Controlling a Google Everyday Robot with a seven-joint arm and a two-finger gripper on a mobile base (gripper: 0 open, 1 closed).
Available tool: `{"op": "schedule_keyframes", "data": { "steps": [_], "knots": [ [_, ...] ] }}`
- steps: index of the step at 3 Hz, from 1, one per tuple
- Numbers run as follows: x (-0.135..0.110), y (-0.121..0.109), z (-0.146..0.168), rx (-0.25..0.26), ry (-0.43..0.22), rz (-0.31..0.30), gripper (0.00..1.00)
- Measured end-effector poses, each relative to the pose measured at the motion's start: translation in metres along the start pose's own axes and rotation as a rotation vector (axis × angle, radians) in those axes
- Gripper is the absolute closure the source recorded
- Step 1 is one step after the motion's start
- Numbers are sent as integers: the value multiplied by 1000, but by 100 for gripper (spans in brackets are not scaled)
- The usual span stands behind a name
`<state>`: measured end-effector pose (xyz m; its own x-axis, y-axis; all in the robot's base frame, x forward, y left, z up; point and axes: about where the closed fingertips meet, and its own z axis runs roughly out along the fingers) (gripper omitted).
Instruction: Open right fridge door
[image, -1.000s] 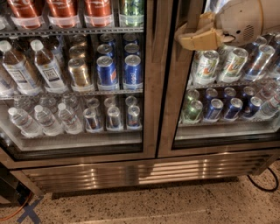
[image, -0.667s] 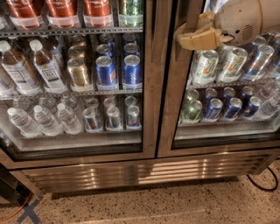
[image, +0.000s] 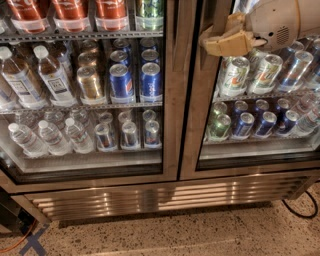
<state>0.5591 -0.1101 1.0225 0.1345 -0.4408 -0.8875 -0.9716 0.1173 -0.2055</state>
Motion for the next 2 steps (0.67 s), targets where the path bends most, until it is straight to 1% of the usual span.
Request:
{"op": "schedule_keyframes", "data": {
  "steps": [1, 2],
  "knots": [
    [-10, 3, 8, -6, -34, 19, 100],
    [-10, 2, 8, -6, -34, 19, 100]
  ]
}}
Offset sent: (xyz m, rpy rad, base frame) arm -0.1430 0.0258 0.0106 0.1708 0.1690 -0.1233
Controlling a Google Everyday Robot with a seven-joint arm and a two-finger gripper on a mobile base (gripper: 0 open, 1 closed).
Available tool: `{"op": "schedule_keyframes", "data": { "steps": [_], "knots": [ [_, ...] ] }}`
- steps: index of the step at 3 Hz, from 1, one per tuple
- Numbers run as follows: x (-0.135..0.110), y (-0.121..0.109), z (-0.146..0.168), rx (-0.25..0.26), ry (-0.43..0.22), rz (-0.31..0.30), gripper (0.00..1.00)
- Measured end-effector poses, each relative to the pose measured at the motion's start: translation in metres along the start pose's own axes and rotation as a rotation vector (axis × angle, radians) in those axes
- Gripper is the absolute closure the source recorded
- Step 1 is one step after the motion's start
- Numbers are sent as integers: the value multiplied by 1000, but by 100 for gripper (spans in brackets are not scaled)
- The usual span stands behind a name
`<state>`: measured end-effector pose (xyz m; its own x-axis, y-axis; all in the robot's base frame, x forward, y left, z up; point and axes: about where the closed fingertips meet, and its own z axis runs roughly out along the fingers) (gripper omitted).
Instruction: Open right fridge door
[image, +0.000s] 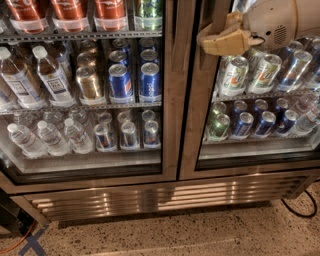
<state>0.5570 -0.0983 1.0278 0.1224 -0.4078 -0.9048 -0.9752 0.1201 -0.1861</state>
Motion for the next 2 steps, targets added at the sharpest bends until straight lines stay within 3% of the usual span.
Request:
{"op": "schedule_keyframes", "data": {
  "steps": [2],
  "knots": [
    [0, 0, -3, 7, -1, 7, 100]
  ]
}}
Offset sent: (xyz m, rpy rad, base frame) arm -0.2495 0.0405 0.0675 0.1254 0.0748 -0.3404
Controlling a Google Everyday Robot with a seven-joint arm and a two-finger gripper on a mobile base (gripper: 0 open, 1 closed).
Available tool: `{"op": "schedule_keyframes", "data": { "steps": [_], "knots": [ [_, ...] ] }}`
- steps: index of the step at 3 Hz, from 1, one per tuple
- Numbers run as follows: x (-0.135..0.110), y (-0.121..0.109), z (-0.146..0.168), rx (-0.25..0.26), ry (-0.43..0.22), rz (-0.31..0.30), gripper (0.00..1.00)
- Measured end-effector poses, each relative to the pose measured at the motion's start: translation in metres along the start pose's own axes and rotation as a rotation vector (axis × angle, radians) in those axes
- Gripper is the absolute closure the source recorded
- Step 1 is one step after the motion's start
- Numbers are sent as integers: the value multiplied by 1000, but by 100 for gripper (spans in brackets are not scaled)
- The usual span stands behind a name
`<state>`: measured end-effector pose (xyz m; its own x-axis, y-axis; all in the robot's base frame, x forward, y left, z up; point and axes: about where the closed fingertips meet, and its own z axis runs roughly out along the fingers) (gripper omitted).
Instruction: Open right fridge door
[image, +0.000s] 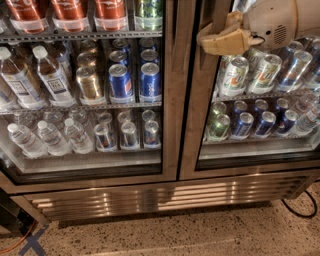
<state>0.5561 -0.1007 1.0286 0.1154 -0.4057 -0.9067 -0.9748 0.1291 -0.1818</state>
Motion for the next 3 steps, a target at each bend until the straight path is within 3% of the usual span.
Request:
{"op": "schedule_keyframes", "data": {
  "steps": [3],
  "knots": [
    [4, -1, 6, -18, -16, 10, 100]
  ]
}}
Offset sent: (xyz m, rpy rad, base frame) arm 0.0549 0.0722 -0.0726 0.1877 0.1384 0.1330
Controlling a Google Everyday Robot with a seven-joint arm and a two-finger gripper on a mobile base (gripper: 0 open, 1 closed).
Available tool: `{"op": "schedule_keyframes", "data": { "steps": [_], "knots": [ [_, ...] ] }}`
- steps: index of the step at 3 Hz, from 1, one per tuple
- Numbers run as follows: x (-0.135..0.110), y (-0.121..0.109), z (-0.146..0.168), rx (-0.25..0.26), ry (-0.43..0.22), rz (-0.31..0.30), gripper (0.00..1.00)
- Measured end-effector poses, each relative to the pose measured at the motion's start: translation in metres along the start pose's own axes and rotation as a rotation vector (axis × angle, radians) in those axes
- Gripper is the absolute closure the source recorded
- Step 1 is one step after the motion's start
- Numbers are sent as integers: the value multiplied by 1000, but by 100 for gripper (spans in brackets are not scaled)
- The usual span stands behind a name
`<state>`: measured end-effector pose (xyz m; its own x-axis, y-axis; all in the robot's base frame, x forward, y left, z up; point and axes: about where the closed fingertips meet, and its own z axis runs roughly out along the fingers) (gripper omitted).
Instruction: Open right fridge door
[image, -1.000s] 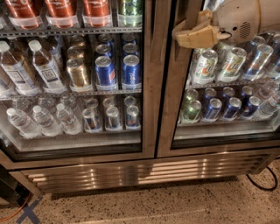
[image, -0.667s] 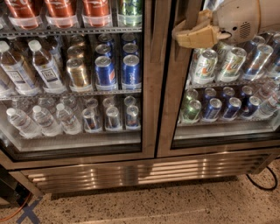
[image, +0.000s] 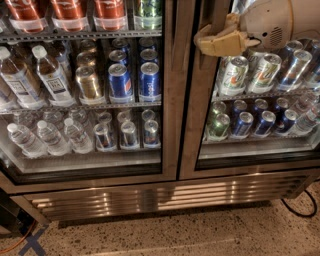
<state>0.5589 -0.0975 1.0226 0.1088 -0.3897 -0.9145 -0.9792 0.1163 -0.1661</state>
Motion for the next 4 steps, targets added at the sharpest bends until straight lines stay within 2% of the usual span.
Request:
{"op": "schedule_keyframes", "data": {
  "steps": [1, 3, 4],
  "knots": [
    [1, -1, 2, -15, -14, 1, 100],
    [1, 0, 2, -16, -11, 7, 100],
    [-6, 1, -1, -4, -27, 17, 100]
  ]
}}
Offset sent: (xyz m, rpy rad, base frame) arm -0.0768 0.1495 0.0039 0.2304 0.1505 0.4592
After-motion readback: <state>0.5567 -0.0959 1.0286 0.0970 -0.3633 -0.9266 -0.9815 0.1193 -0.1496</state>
